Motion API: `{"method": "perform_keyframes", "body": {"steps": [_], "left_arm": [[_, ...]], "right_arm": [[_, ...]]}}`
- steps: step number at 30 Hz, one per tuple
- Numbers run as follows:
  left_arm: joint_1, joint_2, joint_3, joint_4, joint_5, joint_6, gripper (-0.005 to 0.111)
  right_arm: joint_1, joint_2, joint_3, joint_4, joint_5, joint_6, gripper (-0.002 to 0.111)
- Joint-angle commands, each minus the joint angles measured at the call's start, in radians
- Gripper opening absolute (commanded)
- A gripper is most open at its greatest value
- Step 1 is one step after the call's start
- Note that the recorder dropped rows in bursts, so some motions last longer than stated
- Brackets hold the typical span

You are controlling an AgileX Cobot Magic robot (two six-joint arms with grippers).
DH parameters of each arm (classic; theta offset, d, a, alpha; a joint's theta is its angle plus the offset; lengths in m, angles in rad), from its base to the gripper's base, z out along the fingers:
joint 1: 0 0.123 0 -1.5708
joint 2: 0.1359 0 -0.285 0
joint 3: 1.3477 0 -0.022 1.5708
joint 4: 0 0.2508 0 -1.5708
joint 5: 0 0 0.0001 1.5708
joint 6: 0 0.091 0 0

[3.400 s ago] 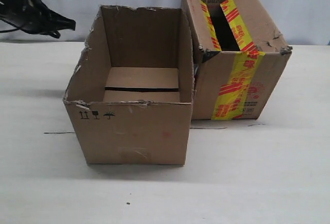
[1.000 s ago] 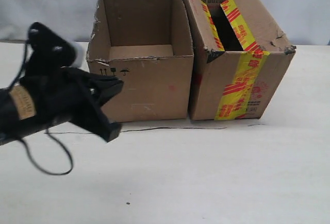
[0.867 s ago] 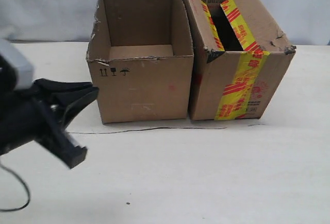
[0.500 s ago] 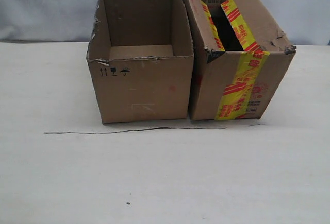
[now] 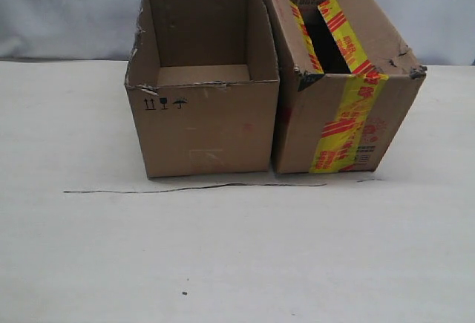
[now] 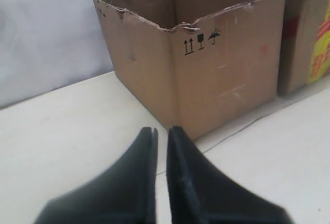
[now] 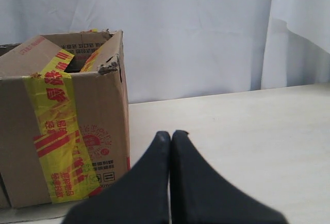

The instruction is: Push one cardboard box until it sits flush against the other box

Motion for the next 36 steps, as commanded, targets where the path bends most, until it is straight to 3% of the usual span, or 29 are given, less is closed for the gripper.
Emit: {"method": "perform_keyframes", "body": {"steps": [1,3,7,10,14,36], "left_arm": [[0.086,-0.082,0.024,0.015,-0.011,-0.011,0.000],[0.156,-0.145,0.024,0.013,0.063,-0.072,0.000],[0.323,-0.283,0.024,0.089,0.080,-0.216,0.000],[0.395,-0.283,0.024,0.240,0.140,-0.381,0.000],[0.475,-0.283,0.024,0.250,0.224,-0.444,0.000],[0.477,-0.283,0.024,0.161,0.193,-0.362,0.000]], "right_arm": [[-0.008,-0.003,0.005,0.000,-0.008,0.004,0.000],[-0.008,-0.003,0.005,0.000,-0.008,0.004,0.000],[-0.008,-0.003,0.005,0.000,-0.008,0.004,0.000],[-0.008,-0.003,0.005,0.000,-0.006,0.004,0.000],[-0.008,-0.003,0.005,0.000,-0.003,0.004,0.000],[-0.008,-0.003,0.005,0.000,-0.001,0.004,0.000]]}}
